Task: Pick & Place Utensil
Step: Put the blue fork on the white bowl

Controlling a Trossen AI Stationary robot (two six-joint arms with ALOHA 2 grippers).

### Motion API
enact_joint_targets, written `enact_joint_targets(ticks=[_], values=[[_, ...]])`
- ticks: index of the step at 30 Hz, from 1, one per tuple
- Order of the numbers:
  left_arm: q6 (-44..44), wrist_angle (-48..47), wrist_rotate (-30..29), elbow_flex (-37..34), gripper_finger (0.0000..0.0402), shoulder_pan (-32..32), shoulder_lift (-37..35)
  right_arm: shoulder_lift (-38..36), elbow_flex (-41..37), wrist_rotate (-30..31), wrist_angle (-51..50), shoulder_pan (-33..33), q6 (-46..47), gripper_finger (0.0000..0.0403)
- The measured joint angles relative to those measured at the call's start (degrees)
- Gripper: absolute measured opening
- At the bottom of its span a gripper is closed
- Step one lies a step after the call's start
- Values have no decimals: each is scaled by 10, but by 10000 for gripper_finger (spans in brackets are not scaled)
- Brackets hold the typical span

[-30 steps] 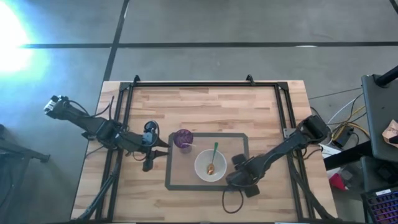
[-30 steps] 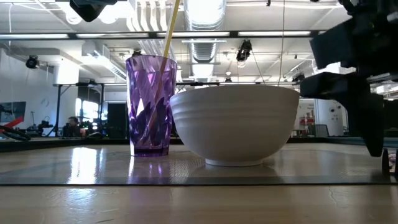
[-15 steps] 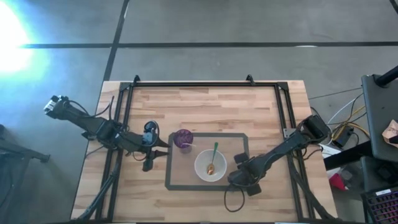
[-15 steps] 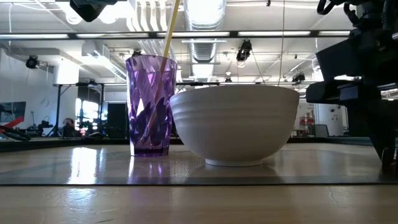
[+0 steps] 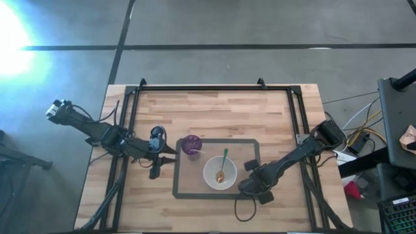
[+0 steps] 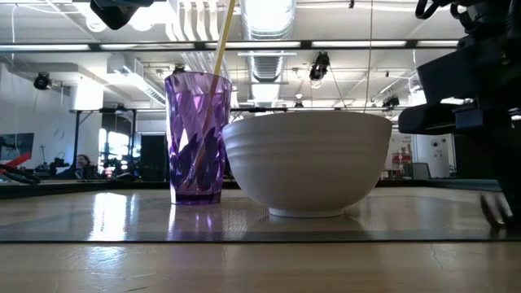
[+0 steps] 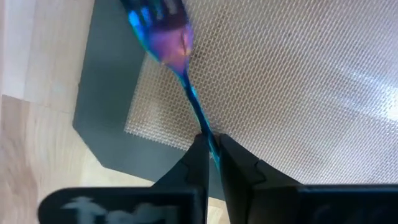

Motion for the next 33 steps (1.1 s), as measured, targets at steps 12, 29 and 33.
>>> enact_joint_targets(ticks=[12,29,33], values=[[-63,0,-29,-11,124,0,0,-4,49,-1,-67,0,15,12],[-68,13,-28,-38,124,0,0,-4,191,2,-205,0,-8,11],[-68,13,-28,-38,124,0,0,-4,218,34,-212,0,-43,11]])
